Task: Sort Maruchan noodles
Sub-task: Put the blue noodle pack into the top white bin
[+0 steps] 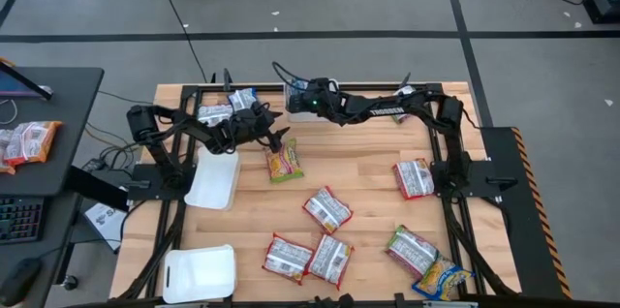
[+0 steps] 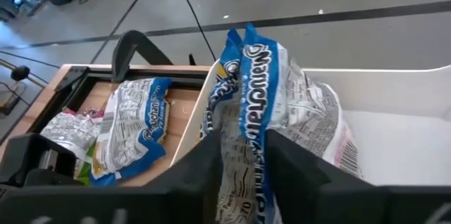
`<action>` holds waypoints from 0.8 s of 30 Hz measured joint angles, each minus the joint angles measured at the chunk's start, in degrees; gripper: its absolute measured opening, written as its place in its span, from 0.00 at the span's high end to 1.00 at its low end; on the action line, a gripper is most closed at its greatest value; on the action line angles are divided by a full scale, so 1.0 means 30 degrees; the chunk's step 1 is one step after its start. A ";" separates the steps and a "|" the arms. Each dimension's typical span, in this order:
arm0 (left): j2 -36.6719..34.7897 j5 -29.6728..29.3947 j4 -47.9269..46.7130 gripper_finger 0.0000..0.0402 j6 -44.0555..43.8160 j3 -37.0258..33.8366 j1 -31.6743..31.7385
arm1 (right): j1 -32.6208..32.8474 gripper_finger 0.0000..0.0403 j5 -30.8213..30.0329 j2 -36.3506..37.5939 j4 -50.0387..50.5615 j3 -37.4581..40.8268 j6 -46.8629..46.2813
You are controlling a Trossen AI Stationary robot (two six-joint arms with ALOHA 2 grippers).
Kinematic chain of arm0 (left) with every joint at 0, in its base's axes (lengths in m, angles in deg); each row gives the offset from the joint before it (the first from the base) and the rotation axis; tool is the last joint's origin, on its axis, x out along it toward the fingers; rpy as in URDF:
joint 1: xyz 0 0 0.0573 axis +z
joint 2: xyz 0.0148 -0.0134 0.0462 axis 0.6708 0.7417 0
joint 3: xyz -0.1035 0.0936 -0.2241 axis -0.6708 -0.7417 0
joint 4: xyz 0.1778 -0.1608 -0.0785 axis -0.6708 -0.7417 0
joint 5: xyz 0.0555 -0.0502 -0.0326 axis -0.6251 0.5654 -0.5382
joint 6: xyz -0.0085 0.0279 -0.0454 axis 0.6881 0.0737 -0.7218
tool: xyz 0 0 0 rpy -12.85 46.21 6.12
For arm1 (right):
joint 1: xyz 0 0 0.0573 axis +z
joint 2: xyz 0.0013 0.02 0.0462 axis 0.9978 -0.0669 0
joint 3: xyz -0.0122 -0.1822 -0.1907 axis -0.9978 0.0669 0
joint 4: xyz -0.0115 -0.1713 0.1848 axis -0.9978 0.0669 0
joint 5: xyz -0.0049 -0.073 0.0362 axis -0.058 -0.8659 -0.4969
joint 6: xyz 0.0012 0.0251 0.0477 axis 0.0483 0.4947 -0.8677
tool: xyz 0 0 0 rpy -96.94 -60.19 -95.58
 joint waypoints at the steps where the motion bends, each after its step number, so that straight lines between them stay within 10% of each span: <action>1: -0.0031 0.0017 -0.0013 0.29 -0.0100 0.0000 -0.0007 | 0.0007 0.65 -0.0007 0.0000 -0.0048 0.0000 0.0192; 24: -0.5267 -0.1152 -0.5739 0.30 -0.1476 -0.0015 -0.2913 | 0.3308 0.56 -0.5025 0.4223 0.5816 -0.1115 0.7588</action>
